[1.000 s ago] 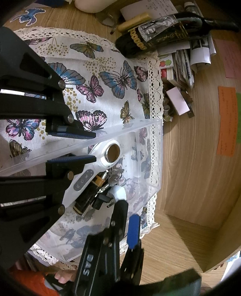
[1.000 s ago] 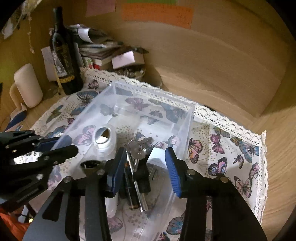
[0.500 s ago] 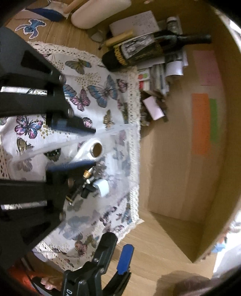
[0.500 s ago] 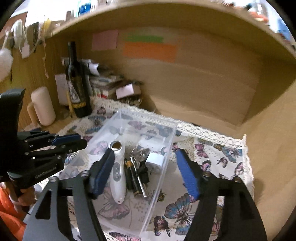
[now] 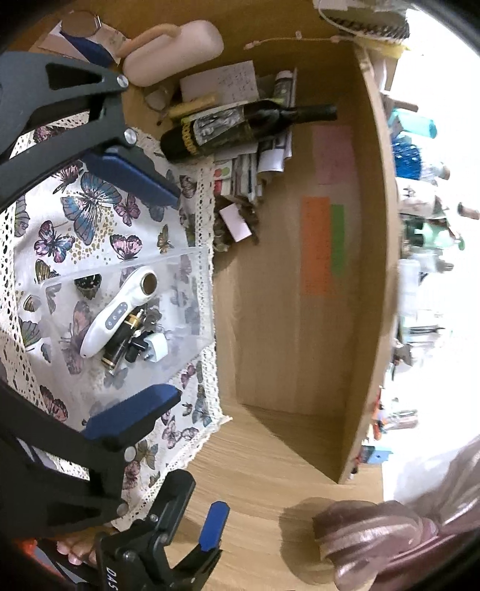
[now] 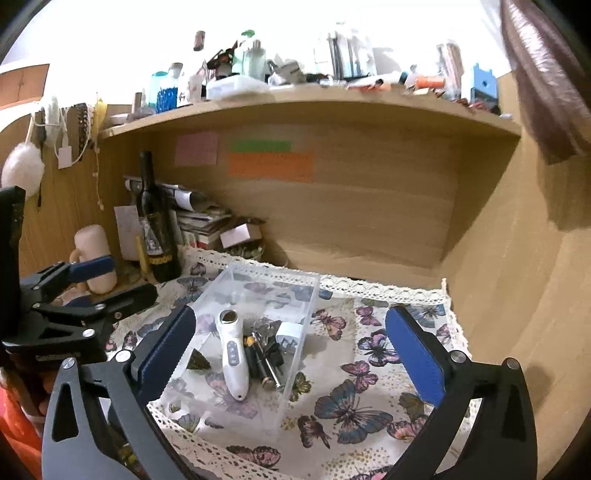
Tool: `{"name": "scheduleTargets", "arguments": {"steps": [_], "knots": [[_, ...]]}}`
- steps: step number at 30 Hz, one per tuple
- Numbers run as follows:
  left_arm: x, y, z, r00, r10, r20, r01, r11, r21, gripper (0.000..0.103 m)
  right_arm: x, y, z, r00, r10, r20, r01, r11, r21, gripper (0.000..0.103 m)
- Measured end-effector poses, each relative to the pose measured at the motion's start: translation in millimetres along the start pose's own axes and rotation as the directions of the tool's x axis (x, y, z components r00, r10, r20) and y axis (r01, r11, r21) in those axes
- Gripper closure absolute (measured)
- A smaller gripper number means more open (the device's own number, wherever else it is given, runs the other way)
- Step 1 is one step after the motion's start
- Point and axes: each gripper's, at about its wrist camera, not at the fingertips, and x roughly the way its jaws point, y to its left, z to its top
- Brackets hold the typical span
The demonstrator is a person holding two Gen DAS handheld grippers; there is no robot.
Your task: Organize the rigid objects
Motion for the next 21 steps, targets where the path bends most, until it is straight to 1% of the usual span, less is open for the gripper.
{"name": "scheduleTargets", "arguments": {"steps": [5, 13, 21], "knots": [[-15, -3, -1, 0.999, 0.000, 0.034, 0.000, 1.000, 0.003, 0.002, -15, 2, -5, 0.999, -0.009, 0.047, 0.009, 1.000, 0.004, 0.000], [-27, -6, -3, 0.998, 0.010, 0.066, -0.011, 1.000, 0.017, 0.001, -26, 8, -9, 0.998, -0.012, 0.067, 0.012, 1.000, 0.001, 0.000], [-29, -11, -6, 0.998, -0.004, 0.066, 0.002, 1.000, 0.031, 0.001, -28, 8, -9, 0.997, -0.016, 0.074, 0.016, 1.000, -0.002, 0.000]]}}
